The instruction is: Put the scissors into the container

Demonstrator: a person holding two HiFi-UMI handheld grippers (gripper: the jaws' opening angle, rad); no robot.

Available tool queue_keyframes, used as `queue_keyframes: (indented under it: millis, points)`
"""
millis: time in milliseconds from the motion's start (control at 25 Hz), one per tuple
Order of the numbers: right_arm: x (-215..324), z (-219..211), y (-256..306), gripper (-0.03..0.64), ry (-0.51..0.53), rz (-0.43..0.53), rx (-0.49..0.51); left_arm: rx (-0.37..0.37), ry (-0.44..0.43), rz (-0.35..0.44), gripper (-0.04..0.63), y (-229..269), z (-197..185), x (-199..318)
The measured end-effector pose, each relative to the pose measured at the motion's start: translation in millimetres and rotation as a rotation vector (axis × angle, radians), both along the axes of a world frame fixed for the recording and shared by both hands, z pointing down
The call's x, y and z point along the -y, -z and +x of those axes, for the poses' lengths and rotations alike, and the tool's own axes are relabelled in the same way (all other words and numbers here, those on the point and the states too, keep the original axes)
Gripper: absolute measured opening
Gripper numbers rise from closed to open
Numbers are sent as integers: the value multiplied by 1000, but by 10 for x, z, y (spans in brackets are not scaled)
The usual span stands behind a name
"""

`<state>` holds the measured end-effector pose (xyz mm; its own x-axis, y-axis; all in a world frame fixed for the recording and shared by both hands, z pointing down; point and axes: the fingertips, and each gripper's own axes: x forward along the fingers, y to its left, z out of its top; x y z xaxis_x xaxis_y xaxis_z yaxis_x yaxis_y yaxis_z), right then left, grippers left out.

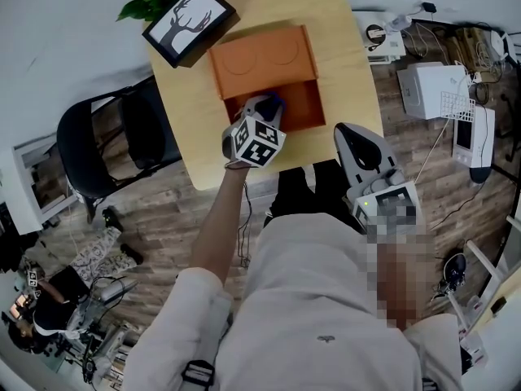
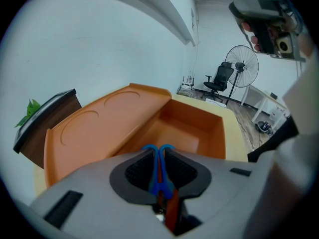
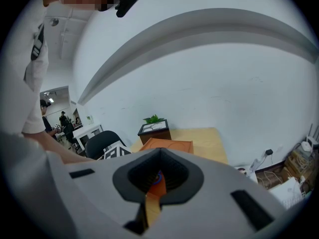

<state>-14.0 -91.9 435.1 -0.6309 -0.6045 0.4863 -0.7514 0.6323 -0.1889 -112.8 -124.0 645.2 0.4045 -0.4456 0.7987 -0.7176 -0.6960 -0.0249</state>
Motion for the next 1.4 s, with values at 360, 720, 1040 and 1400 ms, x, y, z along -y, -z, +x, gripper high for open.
queue_keyframes:
  millis: [360,720,1040,1400]
  points:
    - [-10,-60,4,-2,0,0,0,-9,-17,8,71,4,22,26]
    - [-35,-106,61,-2,-4,15,-11,-12,-34,41,71,189,-24,20]
    - [-100,-196,162,-2,5,47,-4,-73,3,85,69,550,-77,-95]
    - [-146,-276,284,-2,46,82,17,-170,92,108,67,973,-134,-359]
